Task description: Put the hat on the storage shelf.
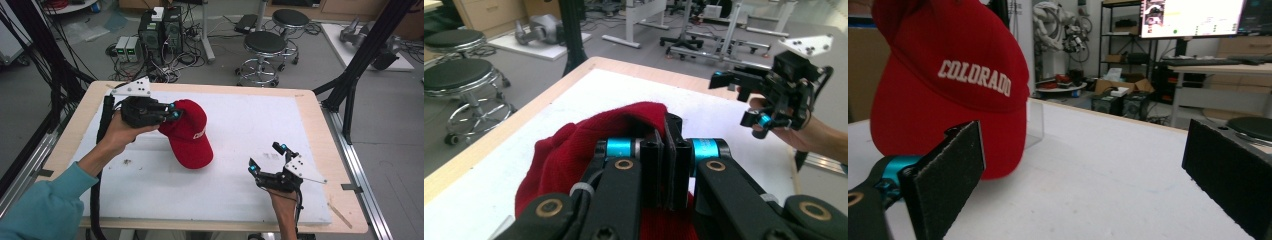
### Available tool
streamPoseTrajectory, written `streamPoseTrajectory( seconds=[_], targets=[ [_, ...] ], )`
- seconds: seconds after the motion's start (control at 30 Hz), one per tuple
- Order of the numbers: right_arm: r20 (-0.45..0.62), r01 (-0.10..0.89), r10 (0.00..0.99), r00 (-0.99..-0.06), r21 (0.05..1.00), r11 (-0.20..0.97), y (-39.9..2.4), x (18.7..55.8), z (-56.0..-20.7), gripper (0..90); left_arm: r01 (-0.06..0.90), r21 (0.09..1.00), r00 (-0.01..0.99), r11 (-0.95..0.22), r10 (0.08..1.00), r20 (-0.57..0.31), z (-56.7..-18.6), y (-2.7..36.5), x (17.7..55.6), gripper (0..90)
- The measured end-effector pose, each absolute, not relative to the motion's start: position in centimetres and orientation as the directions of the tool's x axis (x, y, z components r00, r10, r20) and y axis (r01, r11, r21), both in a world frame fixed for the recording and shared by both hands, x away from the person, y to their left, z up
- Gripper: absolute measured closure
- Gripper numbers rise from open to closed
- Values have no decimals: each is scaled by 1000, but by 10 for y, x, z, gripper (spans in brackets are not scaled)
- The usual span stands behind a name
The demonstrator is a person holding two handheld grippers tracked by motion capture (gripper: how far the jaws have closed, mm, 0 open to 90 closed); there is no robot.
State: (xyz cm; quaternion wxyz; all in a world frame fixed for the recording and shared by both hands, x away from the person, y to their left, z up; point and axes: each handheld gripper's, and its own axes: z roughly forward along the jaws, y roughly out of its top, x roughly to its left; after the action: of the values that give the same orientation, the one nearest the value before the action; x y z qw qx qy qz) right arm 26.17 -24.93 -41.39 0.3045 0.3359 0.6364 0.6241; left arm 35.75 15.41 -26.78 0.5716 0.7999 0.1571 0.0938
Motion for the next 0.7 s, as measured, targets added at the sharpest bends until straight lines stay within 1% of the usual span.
streamPoseTrajectory(
  seconds=[0.23,0.47,0.7],
  targets=[
    [13,47,764,-645,999,23,-236,267,-392,24,145,942,939,-303,342,-35,-270,157,353,871],
    [4,55,720,-694,997,47,-220,275,-376,25,151,939,945,-310,325,-45,-282,160,348,871],
    [-15,70,664,-748,992,101,-200,289,-361,25,148,938,950,-315,308,-47,-286,159,344,871]
  ],
)
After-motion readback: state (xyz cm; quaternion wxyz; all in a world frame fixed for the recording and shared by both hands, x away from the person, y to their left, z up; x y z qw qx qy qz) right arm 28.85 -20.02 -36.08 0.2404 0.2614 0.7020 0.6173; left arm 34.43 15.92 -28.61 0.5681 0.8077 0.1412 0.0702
